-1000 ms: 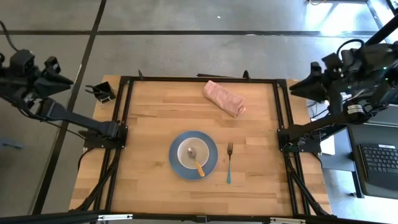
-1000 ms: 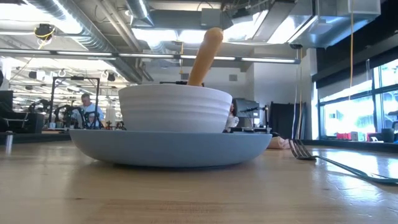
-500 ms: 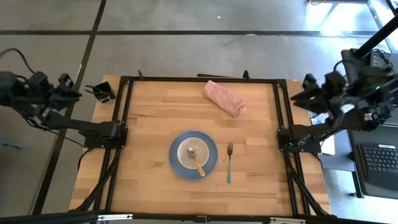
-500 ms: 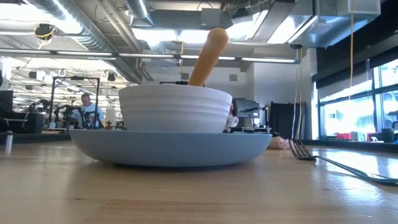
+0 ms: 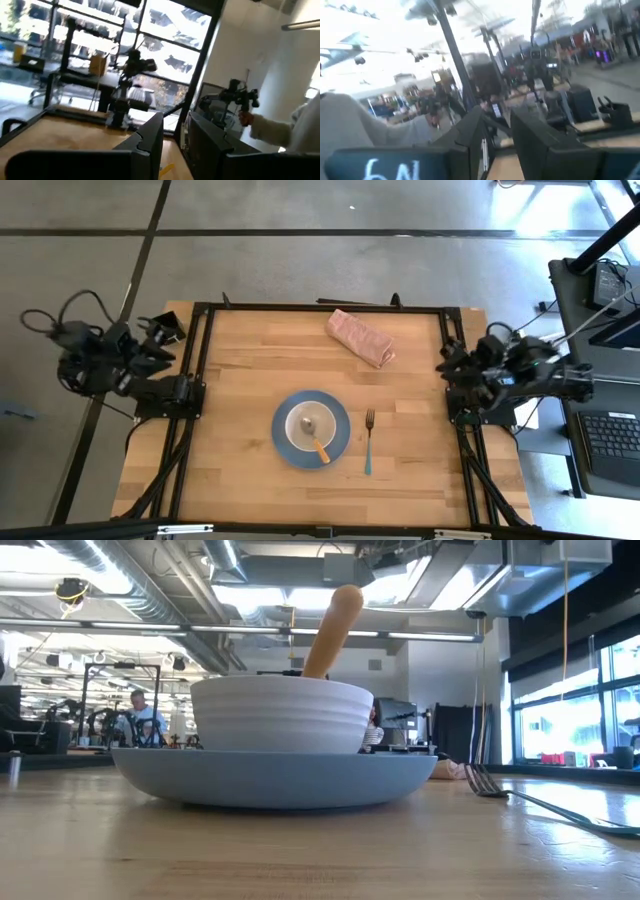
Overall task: Set table place
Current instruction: Return to Home Position
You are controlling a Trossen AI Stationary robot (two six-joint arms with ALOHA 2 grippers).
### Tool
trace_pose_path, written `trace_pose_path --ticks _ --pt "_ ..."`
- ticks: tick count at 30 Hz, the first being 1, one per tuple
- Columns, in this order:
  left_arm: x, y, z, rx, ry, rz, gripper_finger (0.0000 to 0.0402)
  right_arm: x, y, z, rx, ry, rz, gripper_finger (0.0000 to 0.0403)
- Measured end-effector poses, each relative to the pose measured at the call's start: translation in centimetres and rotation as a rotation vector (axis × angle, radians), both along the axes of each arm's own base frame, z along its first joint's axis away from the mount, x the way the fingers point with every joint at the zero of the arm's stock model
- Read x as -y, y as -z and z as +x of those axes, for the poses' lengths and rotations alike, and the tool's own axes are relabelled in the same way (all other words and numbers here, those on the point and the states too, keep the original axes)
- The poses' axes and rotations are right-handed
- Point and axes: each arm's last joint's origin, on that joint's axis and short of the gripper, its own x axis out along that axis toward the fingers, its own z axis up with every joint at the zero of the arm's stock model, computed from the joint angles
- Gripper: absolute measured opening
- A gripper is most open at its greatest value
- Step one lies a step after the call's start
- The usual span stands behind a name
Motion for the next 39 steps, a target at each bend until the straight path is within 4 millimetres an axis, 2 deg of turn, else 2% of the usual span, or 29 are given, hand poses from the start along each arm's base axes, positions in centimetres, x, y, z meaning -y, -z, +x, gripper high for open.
trace_pose_path --ticks 3,7,11,14,20,27,39 --pt "0.3 0.4 1.7 0.070 0.055 0.027 0.0082 0.0 2.6 0.1 0.104 -0.021 0.020 0.0103" --pt "0.6 1.5 3.4 0.079 0.130 0.017 0.0082 -0.1 6.1 0.3 0.188 -0.050 0.075 0.0103" --pt "0.7 2.5 4.8 0.078 0.139 0.009 0.0082 0.0 8.1 -0.1 0.296 -0.062 0.090 0.0103" --pt "0.8 2.9 5.6 0.144 0.154 0.010 0.0082 -0.1 9.4 -0.1 0.323 -0.068 0.088 0.0103" --pt "1.1 5.4 8.2 0.186 0.207 -0.014 0.0082 -0.1 11.2 0.2 0.297 -0.085 0.133 0.0103" --pt "1.4 9.0 10.5 0.201 0.258 -0.055 0.0082 0.0 11.5 0.3 0.274 -0.074 0.133 0.0103" --pt "1.9 14.2 12.3 0.250 0.403 -0.032 0.0082 0.0 12.4 0.9 0.161 -0.066 0.138 0.0103"
